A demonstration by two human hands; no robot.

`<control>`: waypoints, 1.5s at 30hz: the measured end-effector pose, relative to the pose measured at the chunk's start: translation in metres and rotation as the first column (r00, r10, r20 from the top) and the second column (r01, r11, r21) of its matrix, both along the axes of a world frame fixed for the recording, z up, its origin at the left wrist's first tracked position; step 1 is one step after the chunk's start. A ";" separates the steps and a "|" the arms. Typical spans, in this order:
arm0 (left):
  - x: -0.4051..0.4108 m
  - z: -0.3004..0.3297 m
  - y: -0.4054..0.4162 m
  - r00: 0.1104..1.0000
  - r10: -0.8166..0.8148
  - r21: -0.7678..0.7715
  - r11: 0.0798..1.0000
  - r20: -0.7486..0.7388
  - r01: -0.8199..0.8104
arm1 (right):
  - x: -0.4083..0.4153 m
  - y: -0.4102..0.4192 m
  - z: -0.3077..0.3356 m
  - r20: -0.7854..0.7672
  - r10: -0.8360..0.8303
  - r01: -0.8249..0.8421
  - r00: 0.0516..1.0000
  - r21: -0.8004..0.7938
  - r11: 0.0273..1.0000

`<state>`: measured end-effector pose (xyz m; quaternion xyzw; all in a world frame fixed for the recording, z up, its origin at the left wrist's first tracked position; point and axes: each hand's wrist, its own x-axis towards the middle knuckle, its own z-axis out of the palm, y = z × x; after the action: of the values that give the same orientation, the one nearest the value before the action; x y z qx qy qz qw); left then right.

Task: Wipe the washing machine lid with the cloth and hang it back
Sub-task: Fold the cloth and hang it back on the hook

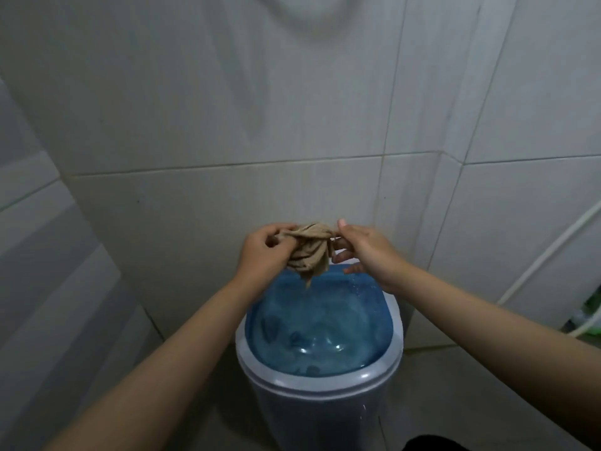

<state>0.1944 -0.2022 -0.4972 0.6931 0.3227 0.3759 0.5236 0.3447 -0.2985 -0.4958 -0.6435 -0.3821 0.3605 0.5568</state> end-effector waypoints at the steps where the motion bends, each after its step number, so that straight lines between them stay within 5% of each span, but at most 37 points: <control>1: 0.009 -0.001 0.011 1.000 0.012 0.020 1.000 -0.028 -0.011 | 0.010 0.009 -0.004 0.020 -0.017 0.017 1.000 -0.004 1.000; 9: 0.052 0.042 0.063 0.972 -0.041 -0.002 0.999 -0.233 0.042 | 0.054 0.053 0.035 0.224 0.006 -0.010 0.974 0.016 1.000; 14: 0.058 0.140 0.061 0.922 -0.233 -0.186 0.965 -0.308 0.182 | 0.068 0.053 0.130 0.089 0.385 -0.365 0.919 -0.177 0.914; 17: 0.053 0.217 0.051 0.914 -0.283 -0.332 0.926 -0.291 0.180 | 0.063 0.043 0.202 0.052 0.459 -0.434 0.887 -0.249 0.866; 22: 0.042 0.336 0.017 0.936 -0.230 -0.561 0.827 -0.266 0.043 | 0.035 0.007 0.313 0.030 0.426 -0.403 0.904 -0.270 0.875; 28: 0.034 0.446 -0.036 0.937 -0.340 -0.681 0.705 -0.082 0.196 | 0.020 -0.042 0.423 0.132 0.180 -0.156 0.975 -0.178 0.972; 33: 0.037 0.507 -0.049 0.919 -0.386 -0.478 0.825 -0.086 0.302 | 0.037 -0.052 0.487 0.204 -0.023 0.035 0.979 -0.056 0.998; 39: 0.022 0.567 -0.026 0.952 -0.244 -0.090 0.969 -0.183 0.231 | 0.050 -0.036 0.545 0.205 -0.010 -0.002 0.979 0.063 0.998; 42: 0.003 0.589 -0.010 0.937 -0.064 0.244 0.957 -0.344 0.155 | 0.040 -0.019 0.567 0.431 0.103 -0.159 0.896 0.096 0.983; 45: -0.021 0.600 0.011 0.895 0.182 0.519 0.852 -0.407 0.063 | 0.016 0.005 0.589 0.665 0.149 -0.272 0.732 0.084 0.959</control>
<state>0.1734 -0.1915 0.1029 0.8645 0.3412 0.2982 0.2175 0.3607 -0.2935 0.0927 -0.6290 -0.6528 0.1393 0.3985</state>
